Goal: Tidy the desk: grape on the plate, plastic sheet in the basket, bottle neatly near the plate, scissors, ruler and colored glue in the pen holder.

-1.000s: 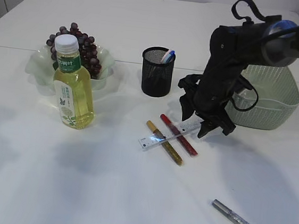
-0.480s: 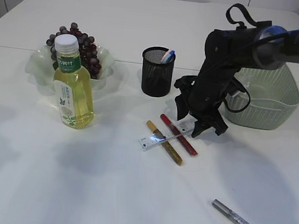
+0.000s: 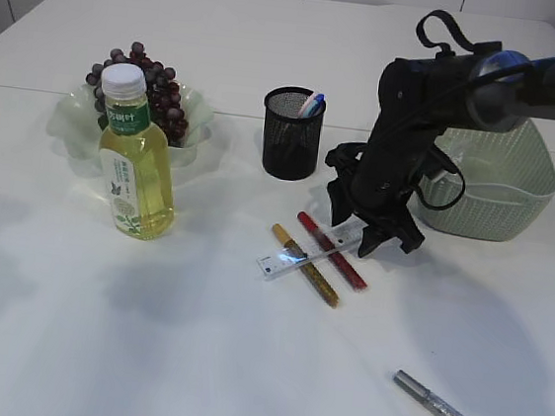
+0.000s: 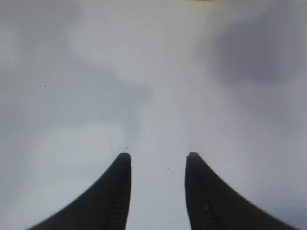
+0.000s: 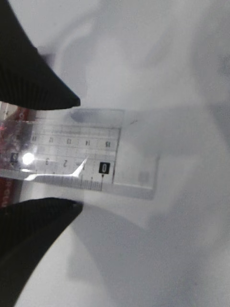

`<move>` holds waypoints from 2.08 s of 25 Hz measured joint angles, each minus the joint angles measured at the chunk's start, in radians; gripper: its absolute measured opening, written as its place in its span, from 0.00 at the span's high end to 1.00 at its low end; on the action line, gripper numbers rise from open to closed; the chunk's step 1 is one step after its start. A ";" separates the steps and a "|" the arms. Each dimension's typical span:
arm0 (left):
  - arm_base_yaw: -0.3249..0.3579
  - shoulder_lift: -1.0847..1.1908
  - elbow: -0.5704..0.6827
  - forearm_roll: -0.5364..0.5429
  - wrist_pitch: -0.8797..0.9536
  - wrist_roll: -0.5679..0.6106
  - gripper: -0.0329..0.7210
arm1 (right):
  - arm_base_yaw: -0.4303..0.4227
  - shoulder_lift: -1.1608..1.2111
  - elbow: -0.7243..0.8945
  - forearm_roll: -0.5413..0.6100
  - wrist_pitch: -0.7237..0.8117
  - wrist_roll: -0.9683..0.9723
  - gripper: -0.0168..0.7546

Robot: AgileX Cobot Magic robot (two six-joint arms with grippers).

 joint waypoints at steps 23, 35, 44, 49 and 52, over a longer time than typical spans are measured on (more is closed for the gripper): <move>0.000 0.000 0.000 0.000 -0.006 0.000 0.60 | 0.000 0.000 -0.002 0.002 -0.027 0.002 0.60; 0.000 0.000 0.000 0.000 -0.018 0.000 0.60 | -0.013 0.000 -0.149 0.081 0.098 -0.216 0.60; 0.000 0.000 0.000 0.000 -0.021 0.000 0.60 | -0.108 0.000 -0.330 0.199 0.213 -0.546 0.60; 0.000 0.000 0.000 -0.002 -0.021 0.000 0.60 | -0.146 0.000 -0.431 0.267 0.211 -0.793 0.60; 0.000 0.000 0.000 -0.015 -0.021 0.000 0.60 | -0.150 0.000 -0.476 0.332 0.180 -0.990 0.60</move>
